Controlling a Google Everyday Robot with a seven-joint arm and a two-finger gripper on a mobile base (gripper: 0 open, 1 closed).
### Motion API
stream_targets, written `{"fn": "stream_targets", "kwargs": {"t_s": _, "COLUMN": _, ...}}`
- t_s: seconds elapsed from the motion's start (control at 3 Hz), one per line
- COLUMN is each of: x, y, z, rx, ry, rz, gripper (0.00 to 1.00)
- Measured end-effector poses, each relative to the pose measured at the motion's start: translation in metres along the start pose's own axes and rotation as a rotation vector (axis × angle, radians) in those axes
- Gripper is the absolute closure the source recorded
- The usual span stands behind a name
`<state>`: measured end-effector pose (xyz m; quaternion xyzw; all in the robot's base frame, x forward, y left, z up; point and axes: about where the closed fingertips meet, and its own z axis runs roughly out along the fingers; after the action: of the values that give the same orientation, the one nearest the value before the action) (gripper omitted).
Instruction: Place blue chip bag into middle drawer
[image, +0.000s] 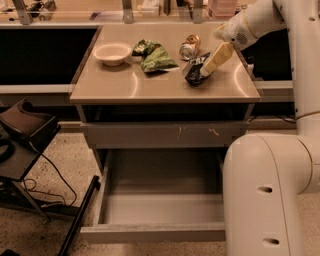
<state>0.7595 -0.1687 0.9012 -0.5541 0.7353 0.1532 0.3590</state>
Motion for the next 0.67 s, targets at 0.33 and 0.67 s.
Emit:
{"fn": "stream_targets", "kwargs": {"t_s": 0.33, "x": 0.026, "y": 0.004, "z": 0.044, "rx": -0.077, "ry": -0.045, "rz": 0.077, "gripper": 0.00}}
{"fn": "stream_targets", "kwargs": {"t_s": 0.67, "x": 0.047, "y": 0.009, "z": 0.080, "rx": -0.137, "ry": -0.063, "rz": 0.130, "gripper": 0.00}}
